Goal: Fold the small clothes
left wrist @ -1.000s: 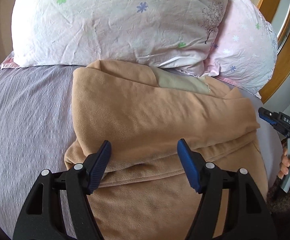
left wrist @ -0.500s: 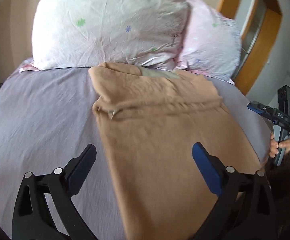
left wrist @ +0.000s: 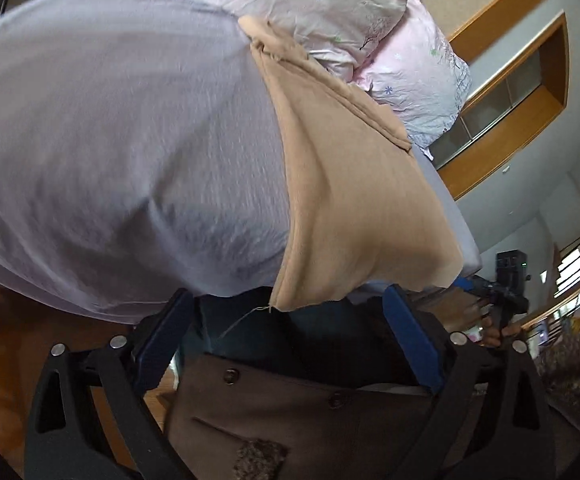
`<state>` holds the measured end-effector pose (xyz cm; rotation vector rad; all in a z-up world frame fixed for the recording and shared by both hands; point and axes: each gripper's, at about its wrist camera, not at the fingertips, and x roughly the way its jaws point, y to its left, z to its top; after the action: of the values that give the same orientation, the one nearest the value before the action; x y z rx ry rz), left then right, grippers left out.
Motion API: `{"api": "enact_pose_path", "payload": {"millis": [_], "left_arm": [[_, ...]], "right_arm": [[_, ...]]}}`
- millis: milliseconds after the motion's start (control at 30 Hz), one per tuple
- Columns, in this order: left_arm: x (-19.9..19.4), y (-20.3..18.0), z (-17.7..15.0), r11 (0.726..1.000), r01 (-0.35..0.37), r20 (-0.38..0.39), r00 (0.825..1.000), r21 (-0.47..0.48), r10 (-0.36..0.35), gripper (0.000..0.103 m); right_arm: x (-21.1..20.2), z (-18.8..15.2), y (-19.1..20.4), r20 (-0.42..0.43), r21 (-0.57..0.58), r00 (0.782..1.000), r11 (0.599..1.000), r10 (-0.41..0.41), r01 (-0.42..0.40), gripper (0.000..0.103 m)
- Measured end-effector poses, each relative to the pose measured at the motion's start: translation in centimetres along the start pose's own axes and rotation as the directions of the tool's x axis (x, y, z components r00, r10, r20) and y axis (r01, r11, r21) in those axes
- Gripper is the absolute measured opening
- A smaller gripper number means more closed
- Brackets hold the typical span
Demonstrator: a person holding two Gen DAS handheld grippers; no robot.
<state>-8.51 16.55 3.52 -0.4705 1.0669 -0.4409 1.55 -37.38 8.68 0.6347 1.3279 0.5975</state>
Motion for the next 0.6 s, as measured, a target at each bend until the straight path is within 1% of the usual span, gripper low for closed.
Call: {"api": "enact_pose_path", "payload": {"millis": [67,100,133,167,200,233,267,300,333,367,400,500,567,600], "left_arm": [[1.3,0.2,0.1,0.999,0.023,-0.005,1.000,-0.039,-0.024,0.090],[1.8,0.3,0.2,0.997,0.040,-0.008,0.999,-0.059,-0.041,0.087],[2.3,0.4,0.2,0.995,0.059,-0.014,0.998,-0.080,-0.060,0.081],[2.8,0.4,0.2,0.993,0.074,-0.023,0.997,-0.096,-0.077,0.073],[3.2,0.4,0.3,0.990,0.089,-0.031,0.995,-0.112,-0.093,0.067],[3.4,0.4,0.3,0.986,0.103,-0.040,0.993,-0.128,-0.109,0.049],[3.6,0.6,0.4,0.978,0.131,-0.040,0.989,-0.160,-0.139,0.028],[3.3,1.0,0.3,0.969,0.158,-0.034,0.985,-0.192,-0.167,0.018],[3.0,1.2,0.3,0.955,0.189,-0.021,0.980,-0.229,-0.199,0.005],[2.4,1.3,0.4,0.942,0.221,-0.001,0.973,-0.254,-0.229,0.004],[1.8,1.1,0.5,0.940,0.228,0.011,0.972,-0.255,-0.233,0.004],[-0.3,-0.3,2.0,0.948,0.230,0.047,0.973,-0.219,-0.225,0.004],[-1.1,-1.3,3.9,0.954,0.233,0.069,0.972,-0.189,-0.224,0.004],[-1.4,-1.9,5.8,0.964,0.216,0.083,0.975,-0.157,-0.205,0.004]], "right_arm": [[1.3,0.3,-0.2,-0.007,0.004,0.999,0.999,0.046,-0.046,0.072],[1.7,0.3,-0.2,-0.010,0.004,0.998,0.998,0.065,-0.065,0.064],[2.3,0.4,-0.1,-0.016,0.006,0.996,0.996,0.087,-0.087,0.052],[2.7,0.4,-0.1,-0.023,0.004,0.994,0.994,0.107,-0.107,0.043],[3.0,0.3,0.1,-0.031,0.000,0.991,0.991,0.131,-0.131,0.023],[3.3,0.4,0.3,-0.035,-0.007,0.988,0.989,0.147,-0.148,0.010],[3.1,0.3,0.6,-0.032,-0.019,0.987,0.987,0.158,-0.159,0.009],[2.7,0.2,1.0,-0.019,-0.038,0.985,0.984,0.173,-0.174,0.008],[2.1,0.2,1.3,-0.003,-0.052,0.981,0.980,0.192,-0.192,0.007],[1.7,0.2,1.5,0.012,-0.061,0.979,0.977,0.205,-0.204,0.007],[1.1,0.6,2.0,0.033,-0.073,0.974,0.973,0.222,-0.220,0.007],[-1.2,2.5,3.9,0.111,-0.140,0.957,0.958,0.267,-0.251,0.007],[-2.1,4.7,5.1,0.160,-0.187,0.946,0.950,0.282,-0.252,0.007],[-2.4,6.3,5.8,0.188,-0.215,0.939,0.945,0.289,-0.248,0.007]]}}
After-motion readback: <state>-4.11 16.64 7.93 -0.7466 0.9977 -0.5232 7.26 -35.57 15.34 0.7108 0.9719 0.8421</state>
